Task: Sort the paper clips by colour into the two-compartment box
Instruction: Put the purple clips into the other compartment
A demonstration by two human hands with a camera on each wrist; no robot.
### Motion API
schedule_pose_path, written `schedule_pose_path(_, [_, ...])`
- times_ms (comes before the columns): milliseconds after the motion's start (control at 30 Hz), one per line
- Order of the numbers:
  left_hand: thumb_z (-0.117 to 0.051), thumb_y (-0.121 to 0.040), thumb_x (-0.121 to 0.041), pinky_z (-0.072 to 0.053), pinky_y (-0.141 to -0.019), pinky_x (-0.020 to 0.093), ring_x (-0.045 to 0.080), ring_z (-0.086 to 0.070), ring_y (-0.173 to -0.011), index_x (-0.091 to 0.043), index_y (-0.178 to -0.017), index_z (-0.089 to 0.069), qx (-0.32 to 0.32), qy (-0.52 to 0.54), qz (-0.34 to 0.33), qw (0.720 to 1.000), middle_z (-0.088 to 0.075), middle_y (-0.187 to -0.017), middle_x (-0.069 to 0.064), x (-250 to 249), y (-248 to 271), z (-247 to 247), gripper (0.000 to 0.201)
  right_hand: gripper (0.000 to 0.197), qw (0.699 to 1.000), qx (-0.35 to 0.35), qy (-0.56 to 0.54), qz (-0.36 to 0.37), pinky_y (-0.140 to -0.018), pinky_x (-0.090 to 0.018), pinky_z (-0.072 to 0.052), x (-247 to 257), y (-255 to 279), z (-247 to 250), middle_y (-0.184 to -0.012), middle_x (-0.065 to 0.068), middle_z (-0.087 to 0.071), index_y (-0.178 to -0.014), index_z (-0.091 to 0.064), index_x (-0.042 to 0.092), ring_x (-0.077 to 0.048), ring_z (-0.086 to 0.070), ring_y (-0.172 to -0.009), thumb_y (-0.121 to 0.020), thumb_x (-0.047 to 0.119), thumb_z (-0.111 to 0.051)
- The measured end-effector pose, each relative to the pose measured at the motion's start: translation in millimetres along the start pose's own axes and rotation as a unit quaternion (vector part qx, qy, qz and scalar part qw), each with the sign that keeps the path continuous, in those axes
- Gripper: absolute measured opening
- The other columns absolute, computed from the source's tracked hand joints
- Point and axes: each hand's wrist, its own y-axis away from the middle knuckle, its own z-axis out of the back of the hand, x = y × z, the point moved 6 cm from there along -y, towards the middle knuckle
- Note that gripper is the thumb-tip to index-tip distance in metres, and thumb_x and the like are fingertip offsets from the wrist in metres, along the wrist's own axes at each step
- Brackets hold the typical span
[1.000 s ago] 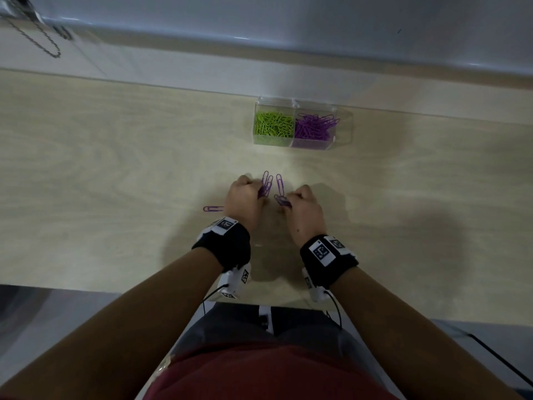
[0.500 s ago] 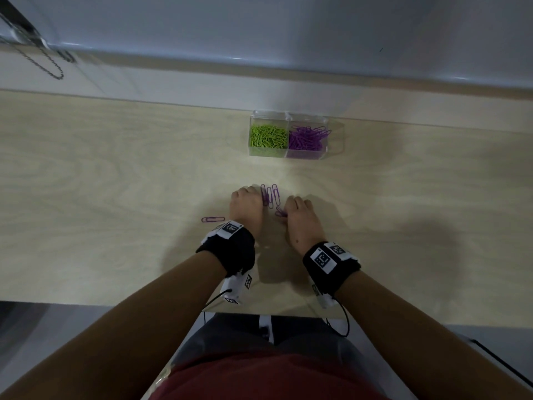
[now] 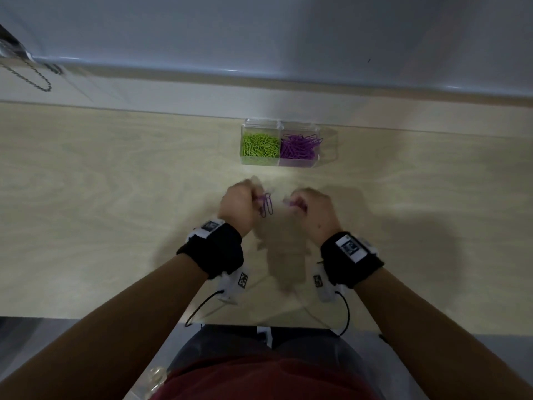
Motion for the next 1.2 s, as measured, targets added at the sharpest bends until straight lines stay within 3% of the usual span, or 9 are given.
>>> schedule_pose_path(100, [-0.068, -0.082, -0.011, -0.046, -0.063, 0.026, 0.018, -0.056, -0.066, -0.015, -0.075, -0.054, -0.053, 0.166, -0.015, 0.985, -0.058, -0.069, -0.002, -28.8, -20.2, 17.9, 0.017, 0.004, 0.993, -0.108, -0.029, -0.03, -0.069, -0.02, -0.043, 4.9, -30.3, 49.5, -0.079, -0.001, -0.064, -0.085, -0.066, 0.008, -0.015, -0.057, -0.071, -0.081, 0.006, -0.067])
schedule_pose_path(300, [-0.069, -0.078, -0.001, -0.05, -0.07, 0.025, 0.013, -0.056, -0.066, -0.018, -0.071, -0.055, -0.135, 0.338, 0.0, 0.932, -0.059, -0.068, -0.003, -77.6, -80.2, 28.0, 0.022, 0.007, 0.966, -0.216, -0.136, -0.033, -0.064, -0.006, -0.042, 25.0, -86.7, 82.5, -0.075, 0.001, -0.062, -0.083, -0.063, 0.005, -0.004, -0.054, -0.063, -0.078, -0.001, -0.065])
schedule_pose_path(500, [-0.068, -0.078, -0.006, -0.052, -0.074, 0.029, 0.015, -0.058, -0.075, -0.007, -0.084, -0.063, -0.141, 0.212, -0.006, 0.967, -0.065, -0.08, 0.002, -81.3, -98.9, 5.6, 0.007, 0.015, 0.977, -0.175, -0.099, -0.072, -0.063, -0.001, -0.041, 4.6, -82.0, 62.4, -0.08, -0.003, -0.068, -0.082, -0.065, 0.007, -0.012, -0.059, -0.072, -0.075, -0.005, -0.059])
schedule_pose_path(600, [-0.062, -0.079, -0.005, -0.051, -0.077, 0.033, 0.026, -0.062, -0.086, -0.007, -0.09, -0.063, -0.045, 0.055, -0.071, 0.995, -0.068, -0.093, 0.009, -90.3, -98.4, -7.1, 0.011, 0.021, 0.966, -0.177, -0.166, -0.084, -0.069, -0.012, -0.052, -5.9, -68.7, 73.0, -0.087, -0.001, -0.07, -0.086, -0.066, 0.011, -0.008, -0.065, -0.078, -0.076, -0.007, -0.059])
schedule_pose_path(700, [-0.059, -0.083, -0.01, -0.046, -0.081, 0.033, 0.03, -0.059, -0.098, -0.006, -0.103, -0.063, 0.058, -0.118, -0.135, 0.982, -0.066, -0.107, 0.013, -98.9, -91.9, -12.3, 0.02, 0.016, 0.961, -0.205, -0.166, -0.079, -0.067, -0.013, -0.053, -14.9, -56.1, 85.0, -0.085, -0.002, -0.069, -0.084, -0.066, 0.011, -0.006, -0.064, -0.074, -0.078, -0.004, -0.063])
schedule_pose_path(800, [-0.063, -0.08, -0.016, -0.045, -0.084, 0.032, 0.028, -0.058, -0.102, -0.01, -0.109, -0.065, 0.068, -0.115, -0.186, 0.973, -0.066, -0.108, 0.01, -93.7, -84.7, 3.4, 0.029, 0.011, 0.975, -0.189, -0.113, -0.041, -0.066, -0.016, -0.052, -14.4, -41.8, 77.8, -0.084, -0.004, -0.069, -0.083, -0.067, 0.01, -0.012, -0.063, -0.073, -0.078, 0.0, -0.064])
schedule_pose_path(900, [-0.068, -0.079, -0.019, -0.048, -0.083, 0.032, 0.024, -0.06, -0.097, -0.013, -0.105, -0.068, 0.007, -0.055, -0.212, 0.976, -0.069, -0.104, 0.007, -61.9, -64.6, 38.0, 0.027, 0.01, 0.996, -0.076, -0.055, -0.002, -0.068, -0.019, -0.052, -8.4, -29.3, 41.0, -0.086, -0.008, -0.069, -0.086, -0.068, 0.007, -0.015, -0.062, -0.073, -0.079, 0.001, -0.064])
schedule_pose_path(1000, [-0.072, -0.077, -0.017, -0.048, -0.071, 0.028, 0.026, -0.062, -0.083, -0.01, -0.09, -0.07, -0.003, -0.05, -0.174, 0.983, -0.067, -0.091, 0.009, -0.8, -27.3, 54.9, 0.015, 0.017, 1.0, 0.021, 0.003, 0.022, -0.072, -0.037, -0.055, -1.1, -18.2, -4.0, -0.087, -0.011, -0.065, -0.086, -0.069, 0.006, -0.025, -0.063, -0.073, -0.072, -0.001, -0.063])
schedule_pose_path(1200, [-0.078, -0.07, -0.017, -0.043, -0.082, 0.034, 0.034, -0.053, -0.098, -0.004, -0.101, -0.061, 0.118, -0.171, -0.03, 0.978, -0.053, -0.109, 0.015, 93.5, 24.8, 32.9, 0.037, 0.053, 0.989, -0.021, 0.07, -0.13, -0.088, -0.04, -0.046, 11.3, -8.4, -47.2, -0.112, -0.015, -0.053, -0.105, -0.057, 0.003, -0.033, -0.052, -0.101, -0.076, 0.044, -0.071])
